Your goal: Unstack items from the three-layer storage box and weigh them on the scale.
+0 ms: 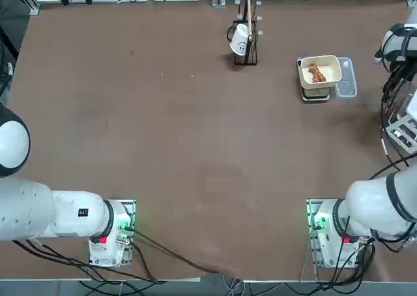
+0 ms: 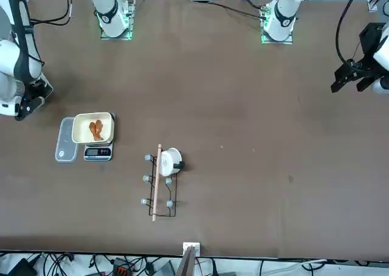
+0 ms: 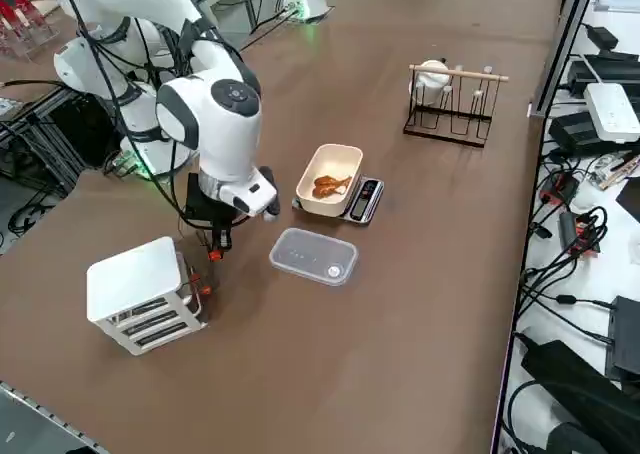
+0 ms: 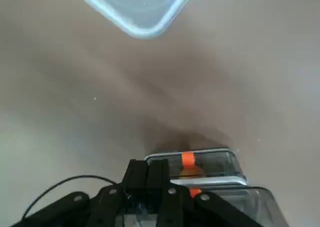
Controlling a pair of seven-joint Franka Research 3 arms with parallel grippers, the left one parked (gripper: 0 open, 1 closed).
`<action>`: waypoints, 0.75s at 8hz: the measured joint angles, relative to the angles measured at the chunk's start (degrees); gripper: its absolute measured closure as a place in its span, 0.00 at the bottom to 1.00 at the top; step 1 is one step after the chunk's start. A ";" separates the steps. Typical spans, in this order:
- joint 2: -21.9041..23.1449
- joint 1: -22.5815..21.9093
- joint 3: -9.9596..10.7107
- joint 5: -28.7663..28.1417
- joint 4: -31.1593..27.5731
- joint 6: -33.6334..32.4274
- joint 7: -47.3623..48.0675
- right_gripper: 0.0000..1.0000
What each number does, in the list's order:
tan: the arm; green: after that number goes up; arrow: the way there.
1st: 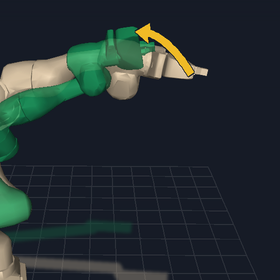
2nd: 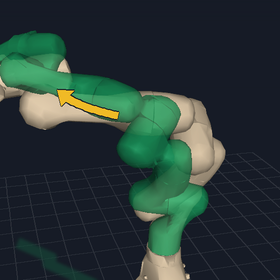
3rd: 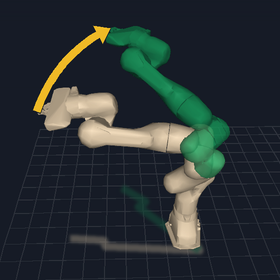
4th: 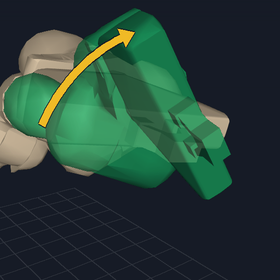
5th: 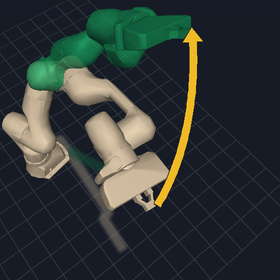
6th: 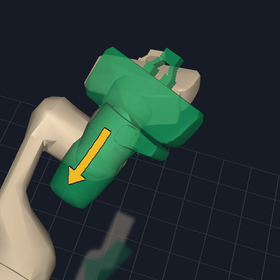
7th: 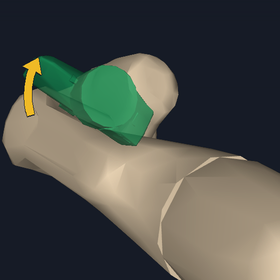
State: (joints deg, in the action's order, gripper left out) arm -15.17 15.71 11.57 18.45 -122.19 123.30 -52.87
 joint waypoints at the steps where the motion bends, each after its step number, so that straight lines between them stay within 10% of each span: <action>1: 0.15 0.66 0.01 0.50 -0.11 -0.37 -0.33 0.98; 6: 2.44 2.98 0.08 4.97 -0.12 -1.83 -0.99 0.98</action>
State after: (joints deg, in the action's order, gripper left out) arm -12.73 18.69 11.66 23.42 -122.31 121.47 -53.85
